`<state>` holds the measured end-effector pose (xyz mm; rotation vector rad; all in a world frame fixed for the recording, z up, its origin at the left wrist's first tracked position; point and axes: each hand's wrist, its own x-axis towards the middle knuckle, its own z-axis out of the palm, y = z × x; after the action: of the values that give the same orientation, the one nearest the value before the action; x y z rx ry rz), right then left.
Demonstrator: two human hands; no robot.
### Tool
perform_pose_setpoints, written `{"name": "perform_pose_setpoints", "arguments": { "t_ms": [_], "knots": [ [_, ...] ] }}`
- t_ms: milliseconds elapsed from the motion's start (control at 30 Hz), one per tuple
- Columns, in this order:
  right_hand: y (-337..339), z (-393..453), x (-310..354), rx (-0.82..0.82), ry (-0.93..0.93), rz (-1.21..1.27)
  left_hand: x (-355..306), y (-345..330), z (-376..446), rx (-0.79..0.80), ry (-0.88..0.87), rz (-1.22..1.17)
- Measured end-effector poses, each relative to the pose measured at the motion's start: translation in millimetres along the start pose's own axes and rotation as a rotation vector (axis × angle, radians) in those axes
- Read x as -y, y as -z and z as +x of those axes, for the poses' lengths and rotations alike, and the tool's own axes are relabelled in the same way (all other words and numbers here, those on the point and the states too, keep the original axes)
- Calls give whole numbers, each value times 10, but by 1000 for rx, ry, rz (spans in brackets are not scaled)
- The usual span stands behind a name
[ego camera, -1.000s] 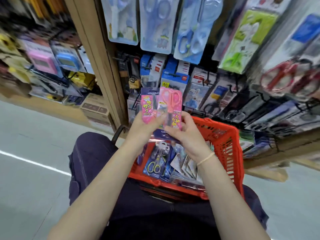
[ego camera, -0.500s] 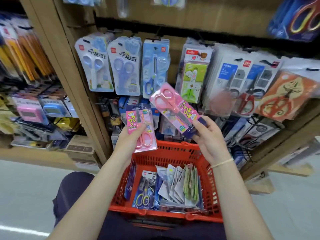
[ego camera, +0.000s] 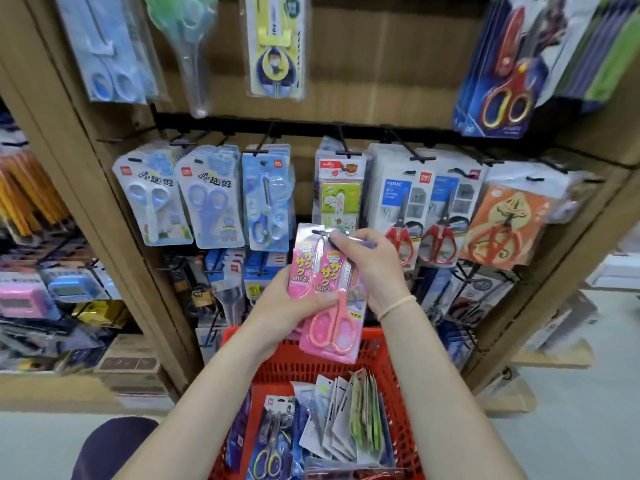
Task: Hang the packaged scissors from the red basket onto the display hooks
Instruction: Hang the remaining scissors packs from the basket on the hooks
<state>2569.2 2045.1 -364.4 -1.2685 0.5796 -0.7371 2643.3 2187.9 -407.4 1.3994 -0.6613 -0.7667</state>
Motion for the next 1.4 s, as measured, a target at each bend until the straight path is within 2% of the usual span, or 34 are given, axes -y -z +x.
{"name": "perform_pose_setpoints", "arguments": {
  "t_ms": [100, 167, 333, 433, 633, 767, 967, 1133, 1400],
  "knots": [
    [55, -44, 114, -102, 93, -4, -172, -97, 36, -62, -143, -72],
    [116, -140, 195, -46, 110, 58, -338, -162, 84, -114, -235, -97],
    [280, -314, 323, 132, 243, -109, -809, -406, 353, -272, -416, -79],
    [343, -252, 454, 94, 314, -131, -1034, -576, 524, -245, -430, -82],
    [435, 5, 953, 28, 308, 41, -1384, -795, 801, -162, -475, -37],
    [490, 176, 1294, 17, 402, 70, -1644, -815, 933, -178, -513, -7],
    [597, 510, 1722, -106, 528, 89, -1846, -796, 1080, -234, -531, -14],
    [575, 761, 1829, -108, 520, -2, -1875, -846, 1134, -203, -530, 9],
    [547, 921, 1885, -123, 508, -4, -1891, -847, 1206, -190, -532, 15]
  ]
}}
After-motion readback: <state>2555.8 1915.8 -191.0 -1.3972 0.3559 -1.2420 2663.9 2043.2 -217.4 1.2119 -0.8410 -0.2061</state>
